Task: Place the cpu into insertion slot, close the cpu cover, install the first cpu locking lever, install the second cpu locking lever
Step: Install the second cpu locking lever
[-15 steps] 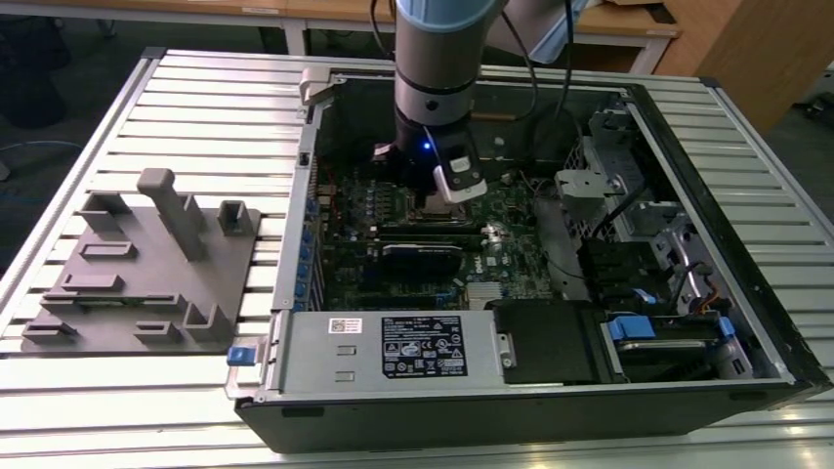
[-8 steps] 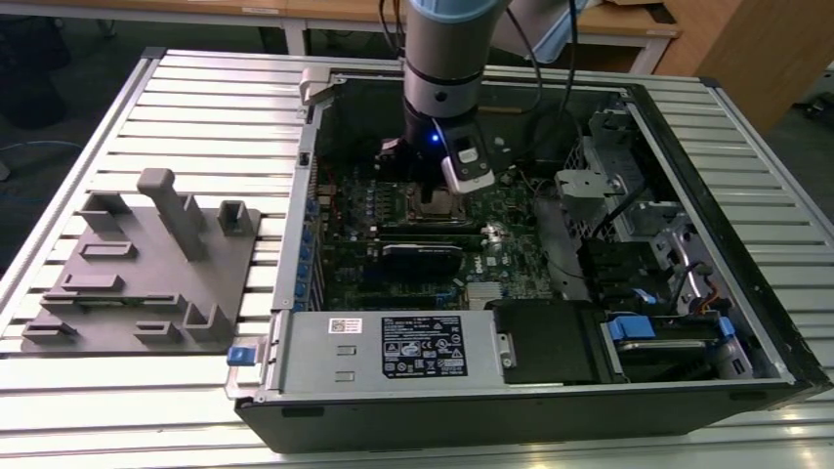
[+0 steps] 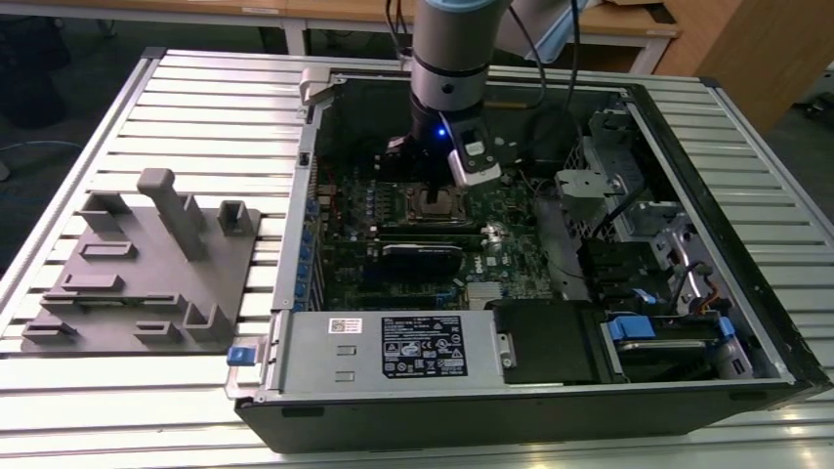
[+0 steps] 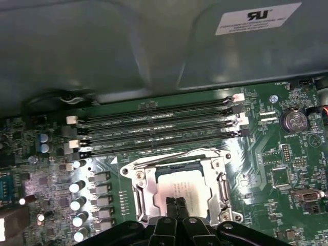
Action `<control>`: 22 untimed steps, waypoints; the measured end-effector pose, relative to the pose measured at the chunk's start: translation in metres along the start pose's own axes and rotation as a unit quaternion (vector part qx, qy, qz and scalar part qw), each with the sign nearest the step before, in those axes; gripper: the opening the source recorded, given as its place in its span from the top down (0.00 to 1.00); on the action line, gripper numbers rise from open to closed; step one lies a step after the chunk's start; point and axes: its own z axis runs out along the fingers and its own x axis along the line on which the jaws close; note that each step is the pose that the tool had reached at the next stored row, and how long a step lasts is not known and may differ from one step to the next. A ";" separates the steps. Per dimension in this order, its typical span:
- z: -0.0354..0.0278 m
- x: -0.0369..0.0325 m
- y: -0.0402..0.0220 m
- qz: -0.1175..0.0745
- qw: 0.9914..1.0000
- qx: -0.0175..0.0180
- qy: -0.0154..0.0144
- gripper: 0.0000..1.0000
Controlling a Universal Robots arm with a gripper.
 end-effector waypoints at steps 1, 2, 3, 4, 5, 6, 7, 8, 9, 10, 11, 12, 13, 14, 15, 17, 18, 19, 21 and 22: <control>0.0001 -0.0011 0.0012 0.000 1.000 0.002 0.000 0.90; 0.0003 -0.0022 0.0025 0.000 1.000 0.004 -0.001 0.90; 0.0005 -0.0034 0.0035 0.000 1.000 0.006 -0.001 0.90; 0.0006 -0.0044 0.0044 0.000 1.000 0.007 -0.001 0.90; 0.0007 -0.0048 0.0049 0.000 1.000 0.008 -0.001 0.90; 0.0007 -0.0048 0.0049 0.000 1.000 0.008 -0.001 0.90; 0.0007 -0.0048 0.0049 0.000 1.000 0.008 -0.001 0.90; 0.0004 -0.0049 0.0049 -0.001 1.000 0.008 -0.001 0.90; 0.0005 -0.0053 0.0050 -0.003 1.000 0.008 -0.001 0.90; 0.0005 -0.0057 0.0050 -0.005 1.000 0.008 -0.001 0.90; 0.0005 -0.0060 0.0050 -0.007 1.000 0.008 -0.001 0.90; 0.0005 -0.0060 0.0051 -0.008 1.000 0.008 -0.001 0.90; 0.0006 -0.0060 0.0051 -0.009 1.000 0.008 -0.001 0.90; 0.0006 -0.0060 0.0051 -0.009 1.000 0.008 -0.001 0.90; 0.0005 -0.0060 0.0051 -0.009 1.000 0.008 -0.001 0.90; -0.0003 -0.0061 0.0052 -0.009 1.000 0.008 -0.001 0.90; -0.0003 -0.0061 0.0052 -0.009 1.000 0.008 -0.001 0.90; -0.0003 -0.0061 0.0052 -0.009 1.000 0.008 -0.001 0.90; -0.0006 -0.0061 0.0052 -0.009 1.000 0.008 -0.001 0.90; -0.0006 -0.0061 0.0052 -0.009 1.000 0.008 -0.001 0.90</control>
